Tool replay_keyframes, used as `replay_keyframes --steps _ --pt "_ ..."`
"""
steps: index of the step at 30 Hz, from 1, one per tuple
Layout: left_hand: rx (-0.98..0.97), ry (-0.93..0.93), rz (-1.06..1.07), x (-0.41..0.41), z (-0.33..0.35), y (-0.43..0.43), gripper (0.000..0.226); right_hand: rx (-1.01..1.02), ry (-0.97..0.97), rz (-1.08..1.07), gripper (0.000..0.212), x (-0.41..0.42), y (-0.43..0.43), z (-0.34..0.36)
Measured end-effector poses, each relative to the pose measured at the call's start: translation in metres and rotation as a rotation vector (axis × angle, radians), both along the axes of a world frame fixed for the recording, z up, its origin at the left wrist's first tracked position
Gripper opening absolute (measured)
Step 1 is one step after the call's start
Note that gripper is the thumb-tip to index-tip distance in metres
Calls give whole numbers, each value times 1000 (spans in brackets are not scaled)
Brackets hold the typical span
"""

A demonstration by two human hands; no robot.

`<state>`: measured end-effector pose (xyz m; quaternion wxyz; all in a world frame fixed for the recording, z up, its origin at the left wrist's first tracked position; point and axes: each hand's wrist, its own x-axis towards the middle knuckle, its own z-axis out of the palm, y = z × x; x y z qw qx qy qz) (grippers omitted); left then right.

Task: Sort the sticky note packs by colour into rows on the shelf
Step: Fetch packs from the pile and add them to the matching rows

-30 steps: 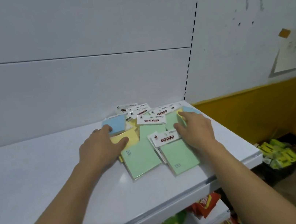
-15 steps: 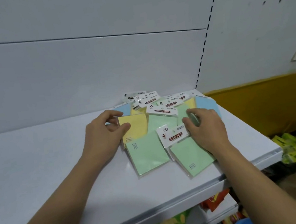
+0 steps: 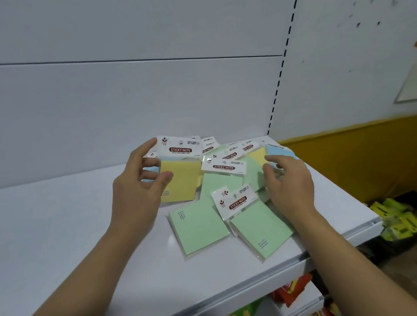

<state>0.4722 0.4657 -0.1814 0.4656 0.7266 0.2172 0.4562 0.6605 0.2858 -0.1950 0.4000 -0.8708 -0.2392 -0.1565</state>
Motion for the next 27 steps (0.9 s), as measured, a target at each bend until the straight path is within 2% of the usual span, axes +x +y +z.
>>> replay_keyframes --steps 2,5,6,9,14,17,20,23,27 --pt "-13 20 -2 2 0 1 64 2 -11 -43 29 7 -1 1" --pt "-86 31 1 1 -3 3 75 -141 31 -170 43 22 -1 6" --pt "-88 48 3 0 -5 4 69 -215 78 -201 49 28 -1 8" --pt "-41 103 8 0 -8 5 28 -364 230 -192 55 41 -2 13" --pt "-59 92 21 3 -8 6 24 -232 329 -180 58 42 -2 21" --pt "-58 92 45 3 -10 8 23 -137 327 -130 64 35 -5 27" --pt "-45 92 63 4 -9 11 25 -99 178 -14 61 15 -4 31" --pt "-58 83 70 6 -9 11 25 -184 119 121 62 -7 5 35" --pt "-76 87 68 5 -9 10 27 -264 150 232 51 -15 16 31"
